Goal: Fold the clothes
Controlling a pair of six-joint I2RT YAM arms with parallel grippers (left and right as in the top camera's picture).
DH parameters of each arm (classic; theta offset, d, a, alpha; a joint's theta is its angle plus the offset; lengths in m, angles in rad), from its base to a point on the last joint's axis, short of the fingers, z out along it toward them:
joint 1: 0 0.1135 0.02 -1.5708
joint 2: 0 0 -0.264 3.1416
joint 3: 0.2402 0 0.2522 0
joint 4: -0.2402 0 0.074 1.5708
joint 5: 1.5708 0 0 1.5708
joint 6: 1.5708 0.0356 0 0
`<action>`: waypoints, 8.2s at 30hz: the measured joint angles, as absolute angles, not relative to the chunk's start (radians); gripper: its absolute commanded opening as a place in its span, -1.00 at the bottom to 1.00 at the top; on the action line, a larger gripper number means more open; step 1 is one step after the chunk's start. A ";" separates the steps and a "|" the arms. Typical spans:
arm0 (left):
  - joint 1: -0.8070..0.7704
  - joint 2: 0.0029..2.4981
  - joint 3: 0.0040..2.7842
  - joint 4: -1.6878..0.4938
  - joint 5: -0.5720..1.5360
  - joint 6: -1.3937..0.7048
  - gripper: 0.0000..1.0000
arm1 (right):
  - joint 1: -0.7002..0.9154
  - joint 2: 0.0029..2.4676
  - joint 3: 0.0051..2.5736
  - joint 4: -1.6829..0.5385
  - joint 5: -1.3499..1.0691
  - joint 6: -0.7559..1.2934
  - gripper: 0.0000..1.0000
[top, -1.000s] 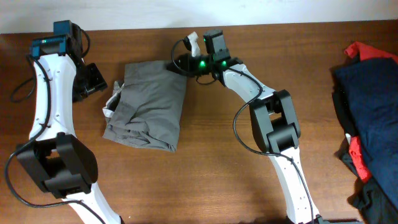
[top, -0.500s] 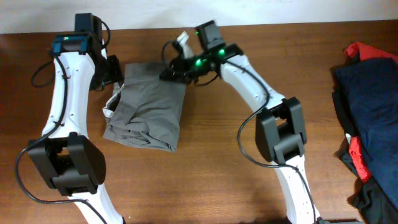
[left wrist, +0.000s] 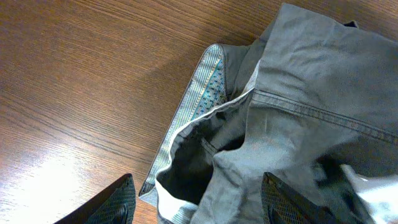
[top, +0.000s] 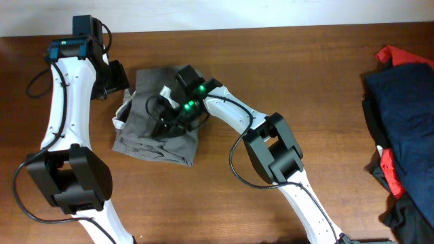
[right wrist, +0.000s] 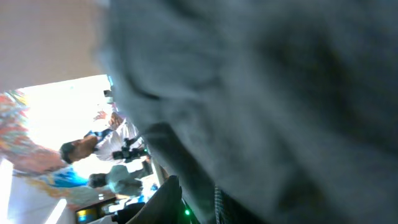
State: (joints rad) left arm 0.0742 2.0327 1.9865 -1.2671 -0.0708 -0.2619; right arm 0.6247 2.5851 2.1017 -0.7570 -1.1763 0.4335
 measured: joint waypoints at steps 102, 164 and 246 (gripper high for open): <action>0.153 2.684 2.355 -1.069 0.801 0.266 -0.97 | -0.029 2.463 2.268 -1.176 -0.853 -0.035 -0.03; 0.268 1.986 1.269 -0.931 0.865 0.218 -0.99 | -0.029 2.463 2.268 -1.247 -0.786 -0.061 -0.01; 0.107 2.077 1.696 -1.127 0.901 0.241 -0.99 | -0.029 2.463 2.268 -1.248 -0.786 -0.061 -0.01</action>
State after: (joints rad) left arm 0.1074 2.0773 1.6958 -1.1271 0.9009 0.2413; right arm -0.0288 2.4634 2.2684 -1.2480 -0.7860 -0.0612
